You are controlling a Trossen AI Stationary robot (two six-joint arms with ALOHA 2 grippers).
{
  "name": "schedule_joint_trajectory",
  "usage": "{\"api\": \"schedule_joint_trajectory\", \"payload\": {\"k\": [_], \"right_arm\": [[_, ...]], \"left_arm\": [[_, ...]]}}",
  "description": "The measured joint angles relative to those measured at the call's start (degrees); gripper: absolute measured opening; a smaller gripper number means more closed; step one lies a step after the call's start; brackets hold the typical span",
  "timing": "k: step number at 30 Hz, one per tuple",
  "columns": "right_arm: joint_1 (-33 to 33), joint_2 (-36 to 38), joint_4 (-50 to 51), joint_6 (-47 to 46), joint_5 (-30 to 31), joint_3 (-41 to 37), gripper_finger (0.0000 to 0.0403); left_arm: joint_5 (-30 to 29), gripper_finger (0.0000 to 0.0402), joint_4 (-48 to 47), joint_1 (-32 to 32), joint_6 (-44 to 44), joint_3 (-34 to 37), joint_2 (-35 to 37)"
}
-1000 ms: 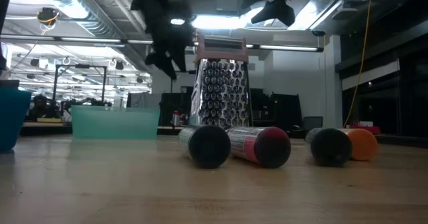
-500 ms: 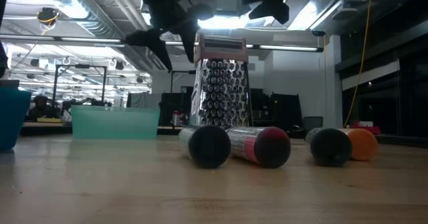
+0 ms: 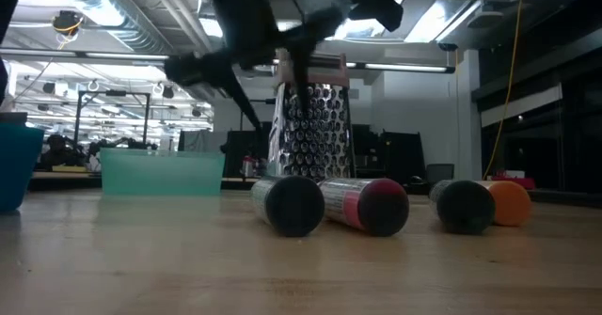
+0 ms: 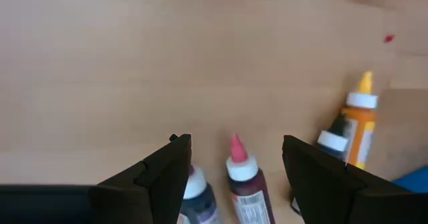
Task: Pick & Place Food Item
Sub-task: Put the violet food coloring into the green bin
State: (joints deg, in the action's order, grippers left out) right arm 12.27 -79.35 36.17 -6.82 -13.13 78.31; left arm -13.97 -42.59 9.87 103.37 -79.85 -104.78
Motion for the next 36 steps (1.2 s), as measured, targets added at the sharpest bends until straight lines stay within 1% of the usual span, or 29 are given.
{"api": "schedule_joint_trajectory", "payload": {"k": [3, 6, 10, 17, 21, 30, 36], "right_arm": [[0.00, 0.00, 0.94, 0.40, -0.12, -0.01, 0.0232], [0.00, 0.00, 1.87, 0.84, -1.80, 0.00, 0.0232], [-0.11, 0.00, 2.45, 1.52, -2.72, 0.00, 0.0232], [-0.09, 0.00, 3.38, 2.40, -2.99, 0.00, 0.0232], [-0.09, 0.00, 3.93, 2.78, -2.99, 0.00, 0.0232], [-0.09, 0.00, 3.95, 2.83, -2.97, 0.00, 0.0232], [-0.09, 0.00, 3.86, 2.84, -2.95, -0.01, 0.0232]], "left_arm": [[1.96, 0.0227, 2.85, 1.48, 4.05, 0.00, -4.10], [5.13, 0.0223, 5.56, 2.37, 6.00, 0.04, -7.79], [7.55, 0.0218, 9.53, 2.63, 7.78, 0.04, -10.47], [7.16, 0.0214, 10.21, 2.48, 8.58, 0.02, -10.55], [10.16, 0.0213, 11.39, 2.79, 7.96, 0.02, -10.55], [15.10, 0.0212, 11.04, 5.75, 8.48, 0.02, -10.55], [13.82, 0.0212, 8.07, 7.22, 10.39, 0.02, -10.55]]}}
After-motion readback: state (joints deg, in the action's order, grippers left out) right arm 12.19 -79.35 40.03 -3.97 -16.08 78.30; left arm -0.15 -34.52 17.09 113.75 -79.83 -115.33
